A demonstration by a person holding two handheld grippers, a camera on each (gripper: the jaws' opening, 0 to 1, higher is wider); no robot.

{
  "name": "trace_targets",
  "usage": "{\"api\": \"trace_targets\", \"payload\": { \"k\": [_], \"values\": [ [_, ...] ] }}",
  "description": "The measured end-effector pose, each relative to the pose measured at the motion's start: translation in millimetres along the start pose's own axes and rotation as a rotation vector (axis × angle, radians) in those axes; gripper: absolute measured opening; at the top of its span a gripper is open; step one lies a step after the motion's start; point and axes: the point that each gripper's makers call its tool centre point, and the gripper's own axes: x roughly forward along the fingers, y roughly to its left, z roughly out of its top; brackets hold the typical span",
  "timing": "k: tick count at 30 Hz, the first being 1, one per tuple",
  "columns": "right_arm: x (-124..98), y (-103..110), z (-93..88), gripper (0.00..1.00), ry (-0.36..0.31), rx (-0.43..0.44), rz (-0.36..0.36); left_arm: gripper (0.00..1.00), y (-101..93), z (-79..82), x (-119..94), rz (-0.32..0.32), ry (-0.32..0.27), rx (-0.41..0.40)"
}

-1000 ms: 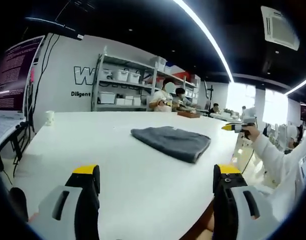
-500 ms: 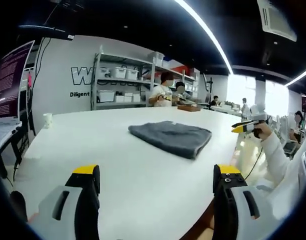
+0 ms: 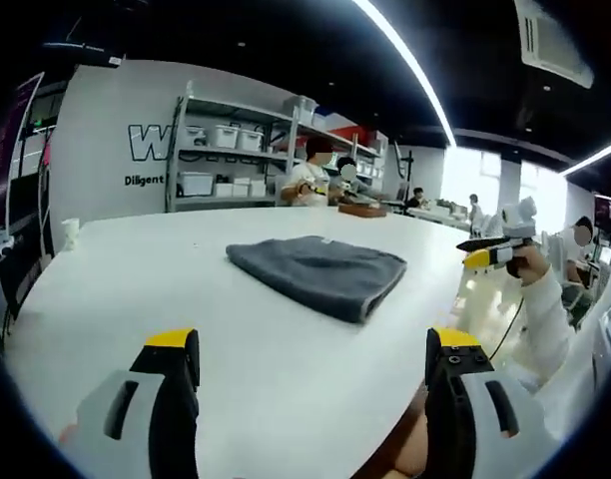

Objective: Open the folded towel by lifting each exposed corner and separating the folded layers until the towel lies flat within the target outline without major curled edges

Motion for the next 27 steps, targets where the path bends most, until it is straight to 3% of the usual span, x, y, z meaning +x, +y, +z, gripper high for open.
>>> {"api": "trace_targets", "payload": {
  "k": [8,13,18,23,27],
  "values": [
    [-15,17,3.4,0.99,0.016,-0.028,0.034,0.92,-52.5,11.0,40,-0.120,0.002,0.031],
    [-24,12,-0.9,0.99,0.049,-0.060,-0.010,0.92,-80.7,22.5,69,-0.179,0.026,0.110],
    [-33,9,1.6,0.99,0.040,-0.056,-0.007,0.91,-110.7,40.7,95,-0.233,0.020,0.172],
    [-39,8,6.2,0.99,0.018,-0.050,0.002,0.91,-139.9,59.3,133,-0.276,0.012,0.247],
    [-45,4,7.0,0.99,0.015,-0.044,0.002,0.90,-163.6,59.5,170,-0.301,0.063,0.327]
  ]
}}
